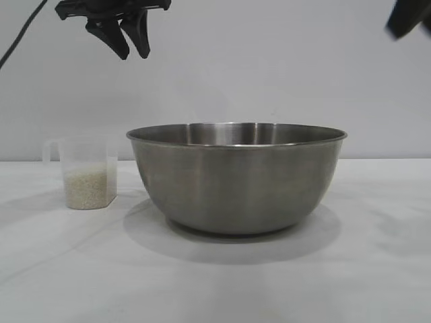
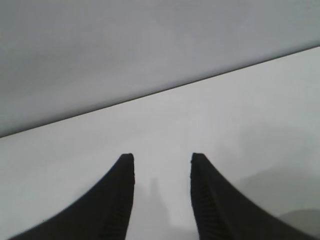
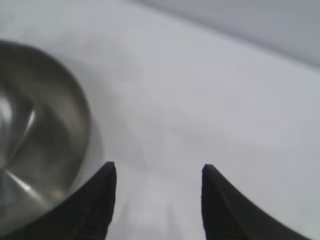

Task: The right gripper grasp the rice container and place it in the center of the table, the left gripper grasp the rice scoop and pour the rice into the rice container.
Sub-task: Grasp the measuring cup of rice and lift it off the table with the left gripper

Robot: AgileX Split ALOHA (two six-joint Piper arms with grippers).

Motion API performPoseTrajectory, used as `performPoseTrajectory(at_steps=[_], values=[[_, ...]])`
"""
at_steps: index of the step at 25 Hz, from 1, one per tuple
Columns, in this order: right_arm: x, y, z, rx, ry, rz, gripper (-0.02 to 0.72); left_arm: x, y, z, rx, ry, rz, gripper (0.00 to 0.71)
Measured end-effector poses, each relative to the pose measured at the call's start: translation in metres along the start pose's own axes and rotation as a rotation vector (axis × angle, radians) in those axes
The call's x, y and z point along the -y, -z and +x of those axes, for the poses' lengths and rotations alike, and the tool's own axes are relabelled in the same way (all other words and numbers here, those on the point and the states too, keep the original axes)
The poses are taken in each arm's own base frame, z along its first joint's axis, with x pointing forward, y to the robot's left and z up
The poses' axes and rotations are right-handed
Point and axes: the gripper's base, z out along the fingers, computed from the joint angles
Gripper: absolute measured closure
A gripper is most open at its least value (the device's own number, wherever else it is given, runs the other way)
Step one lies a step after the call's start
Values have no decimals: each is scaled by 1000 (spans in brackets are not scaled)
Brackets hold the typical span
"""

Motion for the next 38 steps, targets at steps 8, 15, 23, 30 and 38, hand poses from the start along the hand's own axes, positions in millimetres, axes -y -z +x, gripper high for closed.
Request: performPoseTrajectory(at_steps=[8,15,23,30,38], values=[[-18,90,17,126,-36,-92,376,0,9,-5,16,5,6,459],[-24,105,43,-66,-127,-148,376,3,16,-3,-6,-5,32,459],[-22,130,62,-155,-194,-78,376,0,38,50,-78,6,29,459],[-26,153,74,-131,-235,-32,376,-3,67,83,-14,31,27,459],[-30,167,87,-180,-282,-13,376,-6,100,129,119,11,26,459]])
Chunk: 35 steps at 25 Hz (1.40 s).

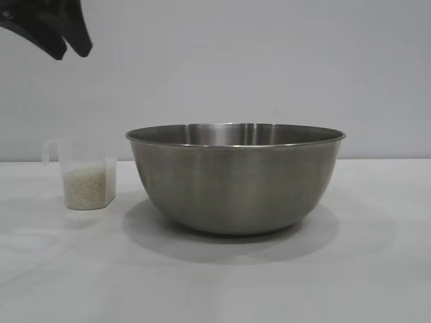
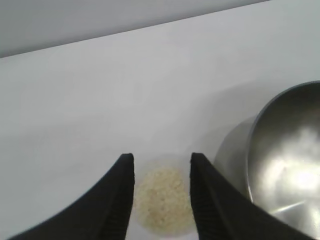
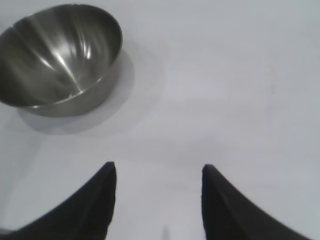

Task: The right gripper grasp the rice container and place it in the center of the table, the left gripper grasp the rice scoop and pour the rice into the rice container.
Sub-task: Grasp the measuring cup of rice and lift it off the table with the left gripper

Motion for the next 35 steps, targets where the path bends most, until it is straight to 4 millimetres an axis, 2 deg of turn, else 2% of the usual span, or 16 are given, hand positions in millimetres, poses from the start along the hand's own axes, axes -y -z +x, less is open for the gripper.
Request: performPoseTrajectory(at_steps=[3,8,11,16,20,23,29,32,35], values=[[2,7,10,-16,24,35,376,-2,12,26,52,-3,2,459],[2,25,25,130,57,65,376,-4,22,67,144,-3,5,459],[1,31,32,193,67,69,376,-5,28,84,183,-8,6,459],[2,30,34,191,67,69,376,-7,35,105,263,-36,5,459],[2,30,34,191,69,69,376,-7,22,118,269,-49,3,459],[2,30,34,190,69,69,376,-9,5,129,291,-51,-5,459],[2,30,34,190,69,69,376,-18,-22,168,127,-13,-87,459],[2,30,34,190,69,69,376,-20,-26,171,112,-3,-108,459],[2,30,34,190,69,69,376,-21,-32,165,136,-1,-122,459]])
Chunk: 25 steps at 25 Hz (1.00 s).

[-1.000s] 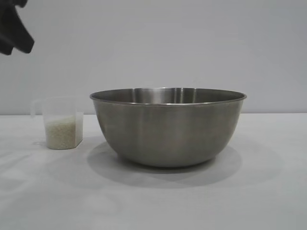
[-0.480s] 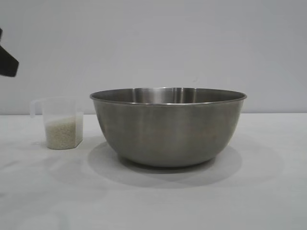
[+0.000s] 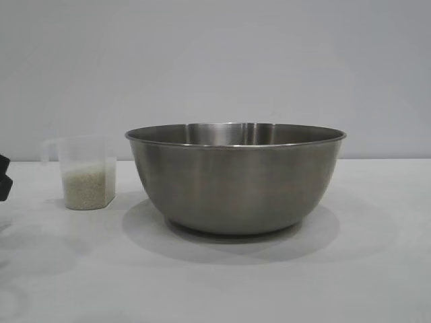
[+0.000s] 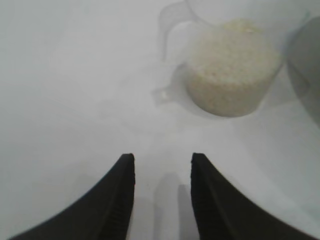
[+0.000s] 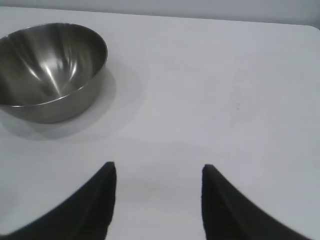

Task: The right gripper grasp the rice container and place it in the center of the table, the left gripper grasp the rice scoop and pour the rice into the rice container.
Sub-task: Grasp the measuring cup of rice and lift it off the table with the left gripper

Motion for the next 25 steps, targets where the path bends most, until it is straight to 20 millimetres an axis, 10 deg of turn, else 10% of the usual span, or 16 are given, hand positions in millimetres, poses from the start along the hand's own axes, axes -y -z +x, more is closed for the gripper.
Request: performPoseTrajectory(at_steps=[25], values=[[0,0,0,-1,4,-5,376,5,-62,-11,83,12,-33,505]])
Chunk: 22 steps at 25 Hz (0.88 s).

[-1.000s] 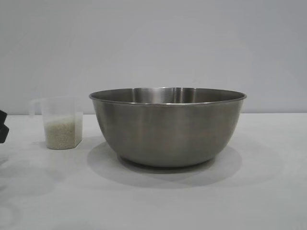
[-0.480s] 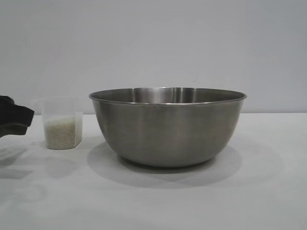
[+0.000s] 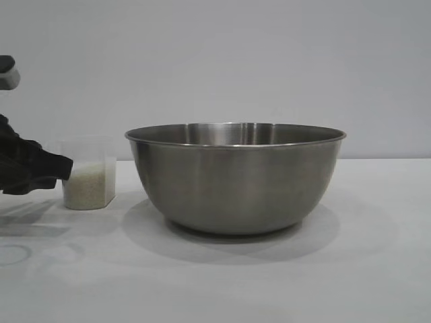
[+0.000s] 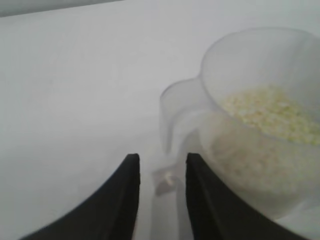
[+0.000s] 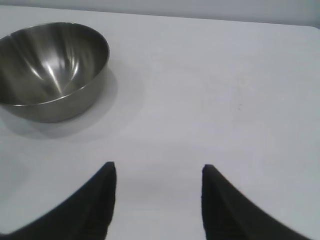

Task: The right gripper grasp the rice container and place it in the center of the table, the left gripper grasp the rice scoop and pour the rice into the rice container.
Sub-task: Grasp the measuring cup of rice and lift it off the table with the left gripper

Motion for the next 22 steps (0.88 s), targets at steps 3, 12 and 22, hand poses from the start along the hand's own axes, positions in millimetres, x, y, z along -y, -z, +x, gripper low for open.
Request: performPoseTrajectory(at_steps=[3,12,22], values=[[0,0,0,0,0,0,376,0,-5,-1,9,6,-8,505],[0,0,0,0,0,0,376,1,-19,-9,51,12,-27,505],[0,0,0,0,0,0,376,12,-33,-22,118,-96,54,710]])
